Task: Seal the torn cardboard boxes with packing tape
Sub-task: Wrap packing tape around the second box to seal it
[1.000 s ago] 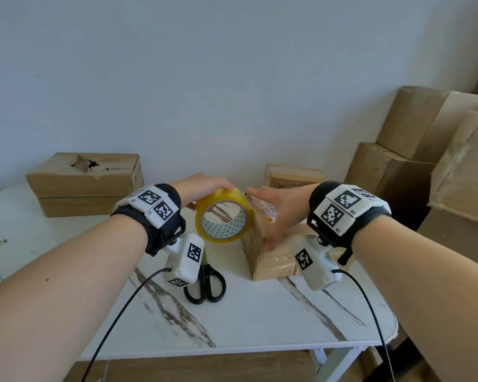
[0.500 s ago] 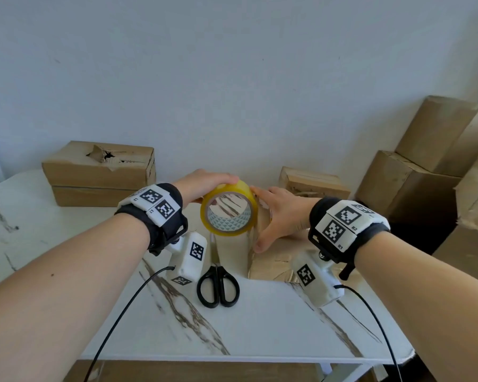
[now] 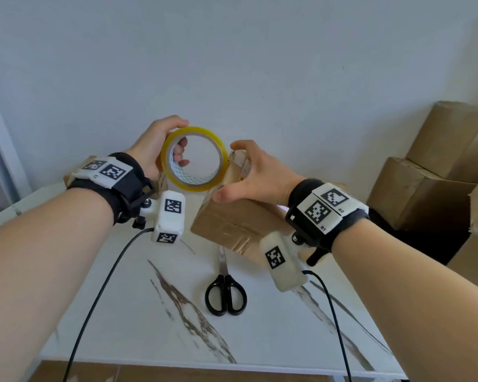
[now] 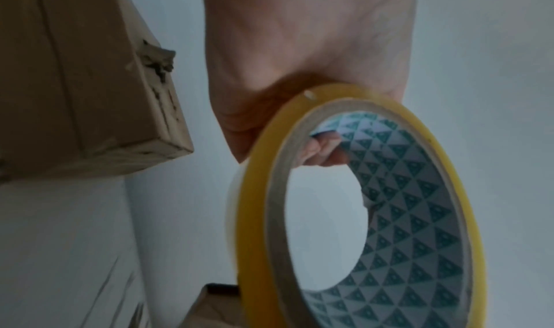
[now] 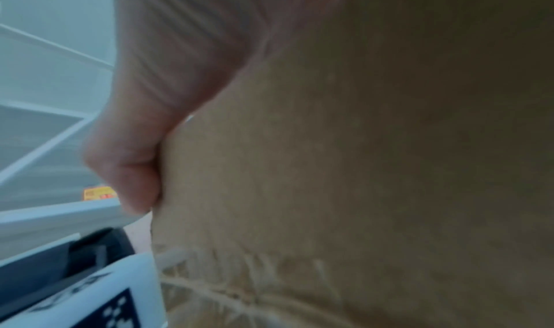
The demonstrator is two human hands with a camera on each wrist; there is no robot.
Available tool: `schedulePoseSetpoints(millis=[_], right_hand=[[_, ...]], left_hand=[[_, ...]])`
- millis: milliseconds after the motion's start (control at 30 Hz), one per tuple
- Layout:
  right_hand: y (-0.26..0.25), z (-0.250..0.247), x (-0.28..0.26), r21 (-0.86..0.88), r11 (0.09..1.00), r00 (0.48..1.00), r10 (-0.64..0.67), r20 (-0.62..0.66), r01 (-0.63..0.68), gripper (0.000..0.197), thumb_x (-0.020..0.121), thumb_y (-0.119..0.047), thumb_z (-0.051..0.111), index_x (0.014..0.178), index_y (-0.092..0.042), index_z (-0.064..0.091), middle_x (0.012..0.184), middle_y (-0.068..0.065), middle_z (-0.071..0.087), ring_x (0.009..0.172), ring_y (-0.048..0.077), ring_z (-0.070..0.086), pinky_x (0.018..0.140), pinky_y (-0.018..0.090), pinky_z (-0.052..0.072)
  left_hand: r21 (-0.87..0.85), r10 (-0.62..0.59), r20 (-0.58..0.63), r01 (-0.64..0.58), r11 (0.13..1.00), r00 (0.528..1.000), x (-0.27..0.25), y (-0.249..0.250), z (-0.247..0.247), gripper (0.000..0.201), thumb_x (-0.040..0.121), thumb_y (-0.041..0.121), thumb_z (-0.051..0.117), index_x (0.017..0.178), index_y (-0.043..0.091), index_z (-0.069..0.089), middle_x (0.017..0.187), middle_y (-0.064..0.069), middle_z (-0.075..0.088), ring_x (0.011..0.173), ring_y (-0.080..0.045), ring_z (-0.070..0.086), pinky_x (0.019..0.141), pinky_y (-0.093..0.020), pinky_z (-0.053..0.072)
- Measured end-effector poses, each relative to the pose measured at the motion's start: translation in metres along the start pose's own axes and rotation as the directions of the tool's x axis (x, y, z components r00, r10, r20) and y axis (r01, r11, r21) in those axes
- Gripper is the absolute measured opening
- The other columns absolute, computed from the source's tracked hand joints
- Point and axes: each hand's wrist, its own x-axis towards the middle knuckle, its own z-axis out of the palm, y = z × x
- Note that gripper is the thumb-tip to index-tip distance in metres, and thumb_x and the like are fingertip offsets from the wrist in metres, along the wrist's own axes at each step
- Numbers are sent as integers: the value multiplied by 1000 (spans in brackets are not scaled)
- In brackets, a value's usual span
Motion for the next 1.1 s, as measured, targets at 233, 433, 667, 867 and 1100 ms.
schedulePoseSetpoints(millis=[233, 433, 667, 867, 1100], right_hand=[[-7, -3, 5, 227, 971, 993, -58, -98, 79, 92, 58, -42, 84, 134, -28, 34, 122, 1, 50, 108, 16, 52, 91, 34, 48], [32, -8, -7, 438, 899, 996, 16, -90, 25, 123, 39, -50, 83, 145, -28, 24, 143, 2, 41, 128, 18, 45, 105, 42, 42], [74, -31, -36, 551, 834, 989, 97, -114, -18, 125, 44, -45, 82, 150, -29, 18, 153, 0, 31, 137, 12, 34, 104, 28, 36], [87, -59, -49, 563, 821, 991, 132, -20, -98, 116, 53, -68, 70, 150, -31, 20, 153, -5, 31, 139, 11, 30, 115, 39, 24], [100, -82, -53, 605, 764, 958, 287, -11, -222, 61, 78, -13, 71, 131, -28, 46, 115, 9, 66, 88, 19, 68, 70, 28, 57]], left_hand=[[-17, 55, 11, -54, 998, 998, -4, 36, 3, 36, 84, 38, 58, 59, 13, 48, 42, 3, 36, 38, -11, 30, 54, -24, 30], [143, 135, 164, -159, 977, 977, -15, 46, 58, 23, 88, 25, 58, 67, 18, 52, 53, 6, 46, 49, -9, 36, 56, -24, 33], [77, 46, 175, -60, 995, 983, -13, 26, 105, 26, 87, 39, 60, 74, 16, 64, 65, 4, 51, 55, -9, 46, 84, -33, 46], [76, 30, 196, -46, 996, 980, -22, 26, 137, 34, 87, 48, 57, 73, 17, 60, 61, 4, 47, 56, -10, 45, 89, -36, 47], [160, 70, 273, -117, 980, 959, -27, 30, 175, 39, 86, 52, 58, 71, 17, 54, 53, 4, 47, 47, -11, 47, 74, -33, 53]])
